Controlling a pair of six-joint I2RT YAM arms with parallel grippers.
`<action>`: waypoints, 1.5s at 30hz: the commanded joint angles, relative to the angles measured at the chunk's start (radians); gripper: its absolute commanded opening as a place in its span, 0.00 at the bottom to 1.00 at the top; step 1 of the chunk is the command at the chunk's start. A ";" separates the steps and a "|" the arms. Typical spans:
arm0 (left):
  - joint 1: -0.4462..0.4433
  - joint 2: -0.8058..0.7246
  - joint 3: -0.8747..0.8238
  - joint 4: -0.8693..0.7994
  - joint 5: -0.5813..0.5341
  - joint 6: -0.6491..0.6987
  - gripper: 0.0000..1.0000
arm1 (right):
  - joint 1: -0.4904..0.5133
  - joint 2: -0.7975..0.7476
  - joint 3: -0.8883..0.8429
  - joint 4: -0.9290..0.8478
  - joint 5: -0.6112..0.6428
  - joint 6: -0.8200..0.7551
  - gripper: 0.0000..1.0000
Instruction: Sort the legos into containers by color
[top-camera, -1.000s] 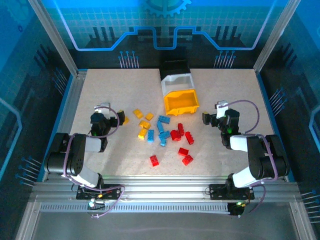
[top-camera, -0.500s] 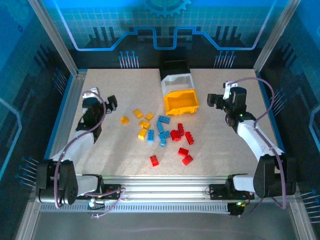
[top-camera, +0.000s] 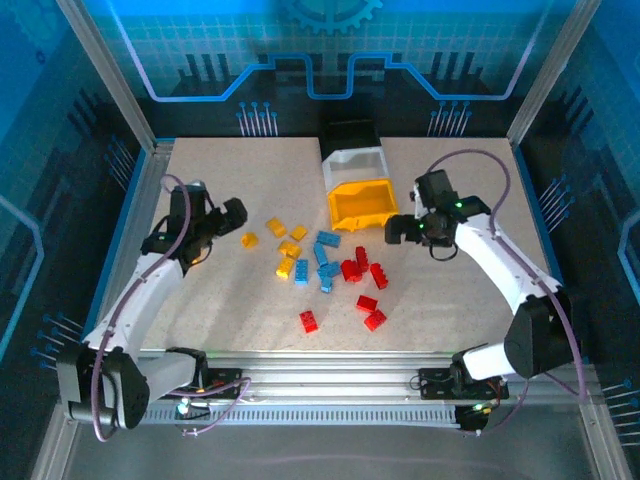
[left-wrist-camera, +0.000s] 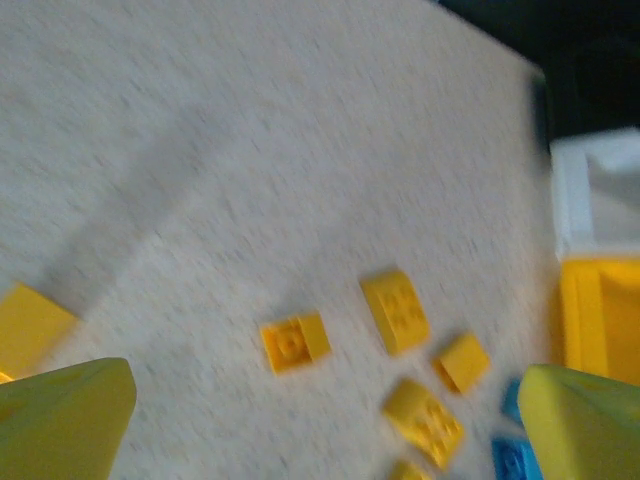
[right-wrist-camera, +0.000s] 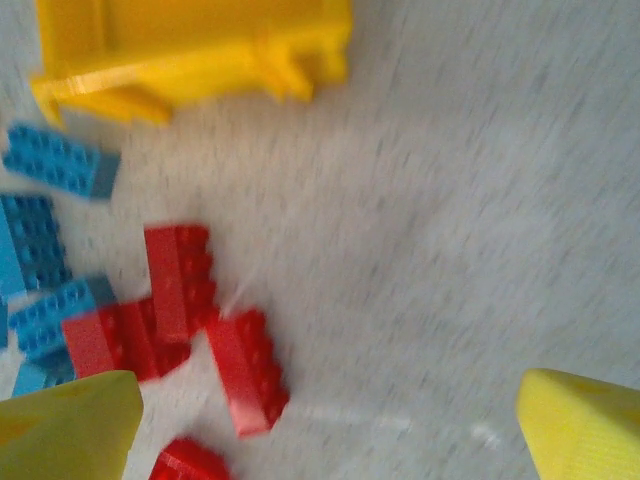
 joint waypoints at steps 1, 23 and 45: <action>-0.055 -0.014 0.009 -0.155 0.126 -0.036 0.99 | 0.034 0.016 -0.004 -0.123 -0.074 0.180 0.97; -0.096 -0.251 -0.086 -0.331 0.141 -0.094 0.99 | 0.090 0.460 0.358 0.050 -0.033 0.965 0.91; -0.097 -0.269 -0.095 -0.367 0.106 -0.097 0.99 | 0.016 0.616 0.409 0.081 0.010 0.902 0.64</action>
